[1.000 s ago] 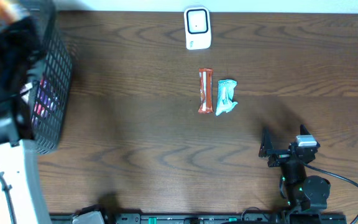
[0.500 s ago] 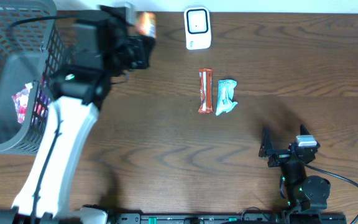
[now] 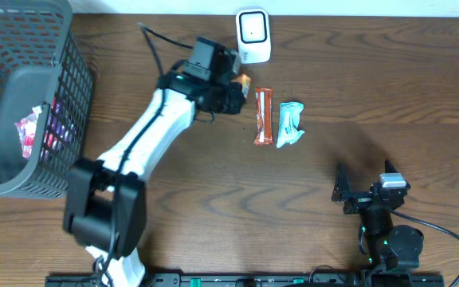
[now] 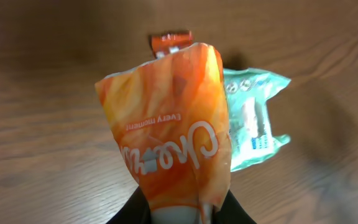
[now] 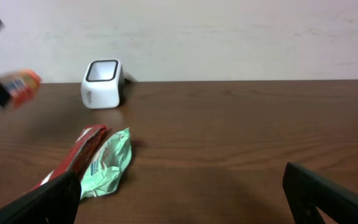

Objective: Scan the item barcode
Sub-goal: 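Carry the orange packet to the scanner and release it left of the bar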

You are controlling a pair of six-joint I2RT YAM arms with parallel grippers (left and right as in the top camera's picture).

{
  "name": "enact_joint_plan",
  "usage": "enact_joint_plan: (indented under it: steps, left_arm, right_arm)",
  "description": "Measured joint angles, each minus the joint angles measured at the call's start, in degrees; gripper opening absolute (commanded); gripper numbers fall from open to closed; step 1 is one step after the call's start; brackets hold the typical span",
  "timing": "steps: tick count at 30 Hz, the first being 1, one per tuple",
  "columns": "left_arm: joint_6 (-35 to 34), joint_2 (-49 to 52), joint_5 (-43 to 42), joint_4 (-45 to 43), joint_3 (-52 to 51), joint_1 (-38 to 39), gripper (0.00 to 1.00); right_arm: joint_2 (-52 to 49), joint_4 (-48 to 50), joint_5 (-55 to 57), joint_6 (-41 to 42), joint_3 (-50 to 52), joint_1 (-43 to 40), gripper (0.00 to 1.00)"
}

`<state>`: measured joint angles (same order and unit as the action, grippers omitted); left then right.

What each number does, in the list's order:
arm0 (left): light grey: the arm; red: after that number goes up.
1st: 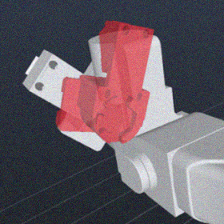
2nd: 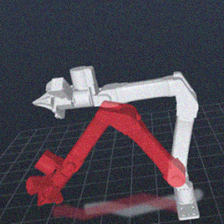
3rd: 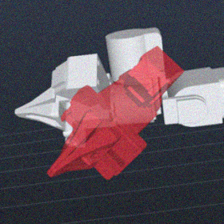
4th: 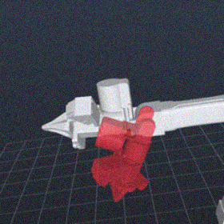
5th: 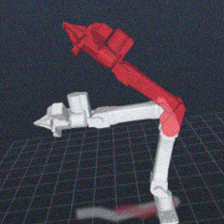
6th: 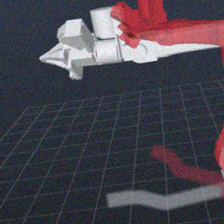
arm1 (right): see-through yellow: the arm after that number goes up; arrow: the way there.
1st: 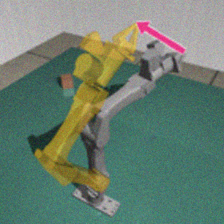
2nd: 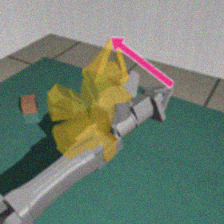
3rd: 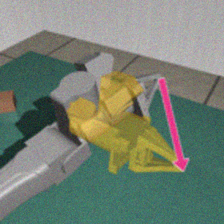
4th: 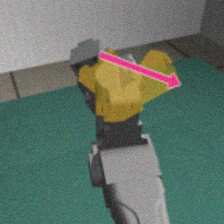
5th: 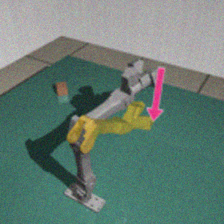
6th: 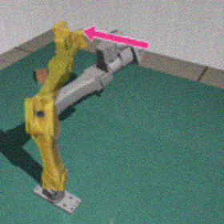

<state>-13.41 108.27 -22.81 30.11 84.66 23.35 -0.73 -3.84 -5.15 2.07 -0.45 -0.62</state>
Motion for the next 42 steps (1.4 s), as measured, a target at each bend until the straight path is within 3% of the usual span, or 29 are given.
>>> enact_joint_plan:
  steps: [6,9,13,16,25,30,42]
  left_arm:
    - [-0.02,5.07,0.00,-0.61,0.00,0.55,0.17]
    - [-0.61,7.15,0.00,-0.63,0.00,0.55,0.32]
    - [-1.62,8.41,-0.02,-1.70,0.00,0.55,0.38]
    - [-2.47,8.44,-0.04,-3.43,0.00,0.55,0.56]
    - [-6.84,8.41,-0.92,-4.72,0.02,0.48,0.56]
    - [-7.78,6.34,-2.40,-5.09,1.31,-0.26,0.62]
    - [-8.02,-18.40,-2.80,-10.45,4.74,-10.03,0.68]
  right_arm:
    - [0.00,0.00,0.00,0.00,0.00,0.00,0.99]
    - [0.00,0.00,0.00,0.00,0.00,0.00,0.99]
    - [0.00,0.02,0.00,0.00,0.00,0.00,0.99]
    - [0.00,0.00,0.00,0.00,0.00,0.00,0.99]
    - [0.00,0.00,0.02,0.00,0.00,0.00,0.99]
    - [0.00,0.00,0.00,0.00,0.00,0.00,0.99]
    - [0.00,0.00,0.00,0.00,0.00,0.00,0.99]
